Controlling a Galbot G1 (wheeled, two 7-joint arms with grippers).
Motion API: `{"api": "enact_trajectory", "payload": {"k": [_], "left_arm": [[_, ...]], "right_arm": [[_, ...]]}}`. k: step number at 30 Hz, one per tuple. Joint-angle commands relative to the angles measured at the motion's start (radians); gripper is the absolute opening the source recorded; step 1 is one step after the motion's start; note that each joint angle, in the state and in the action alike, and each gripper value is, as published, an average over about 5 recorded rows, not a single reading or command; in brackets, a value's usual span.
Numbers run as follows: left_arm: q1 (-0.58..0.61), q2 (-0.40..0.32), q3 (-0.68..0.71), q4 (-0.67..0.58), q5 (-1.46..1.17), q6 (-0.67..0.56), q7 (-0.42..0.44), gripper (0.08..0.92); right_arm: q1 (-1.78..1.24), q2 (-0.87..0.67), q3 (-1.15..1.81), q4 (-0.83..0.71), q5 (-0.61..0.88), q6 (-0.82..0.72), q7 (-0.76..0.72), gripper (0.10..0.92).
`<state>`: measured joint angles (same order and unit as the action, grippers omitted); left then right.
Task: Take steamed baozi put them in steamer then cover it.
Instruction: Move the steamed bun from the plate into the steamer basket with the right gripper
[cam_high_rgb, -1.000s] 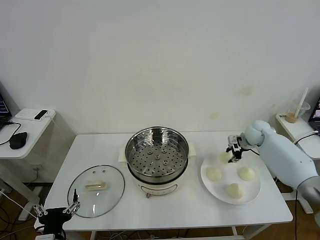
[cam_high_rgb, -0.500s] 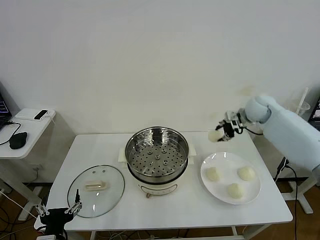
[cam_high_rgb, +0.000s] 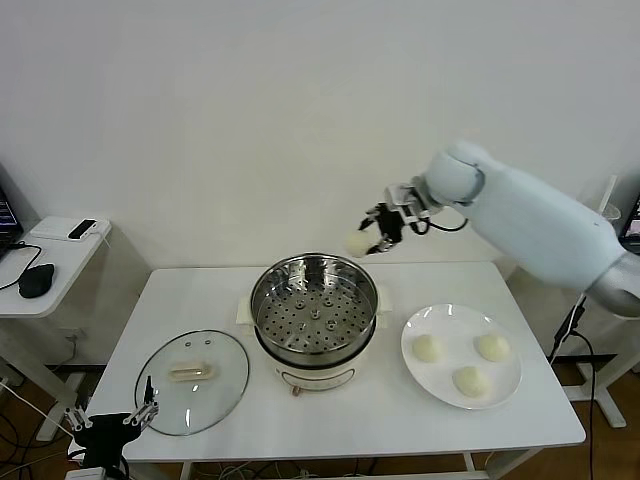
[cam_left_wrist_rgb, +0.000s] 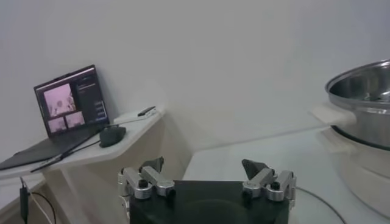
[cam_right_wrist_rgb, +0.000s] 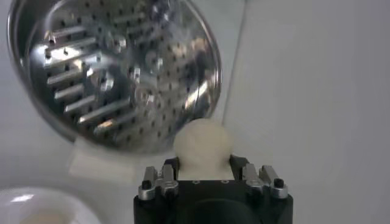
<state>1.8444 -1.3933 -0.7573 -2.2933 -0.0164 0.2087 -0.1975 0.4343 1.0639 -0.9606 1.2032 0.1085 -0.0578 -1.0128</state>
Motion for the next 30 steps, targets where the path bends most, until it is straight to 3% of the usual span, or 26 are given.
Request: {"api": "enact_trajectory", "payload": {"k": [1, 15, 30], "left_arm": [[-0.001, -0.001, -0.01, -0.002, -0.006, 0.002, 0.001, 0.823], [-0.016, -0.007, -0.014, -0.008, -0.011, 0.011, 0.001, 0.823], [-0.025, -0.009, -0.021, -0.007, -0.012, 0.011, 0.001, 0.823]], "right_arm": [[0.075, 0.117, -0.177, 0.008, 0.03, 0.08, 0.046, 0.535], [-0.005, 0.193, -0.29, -0.098, -0.274, 0.386, 0.179, 0.529], [-0.068, 0.221, -0.224, -0.238, -0.45, 0.485, 0.266, 0.526]]}}
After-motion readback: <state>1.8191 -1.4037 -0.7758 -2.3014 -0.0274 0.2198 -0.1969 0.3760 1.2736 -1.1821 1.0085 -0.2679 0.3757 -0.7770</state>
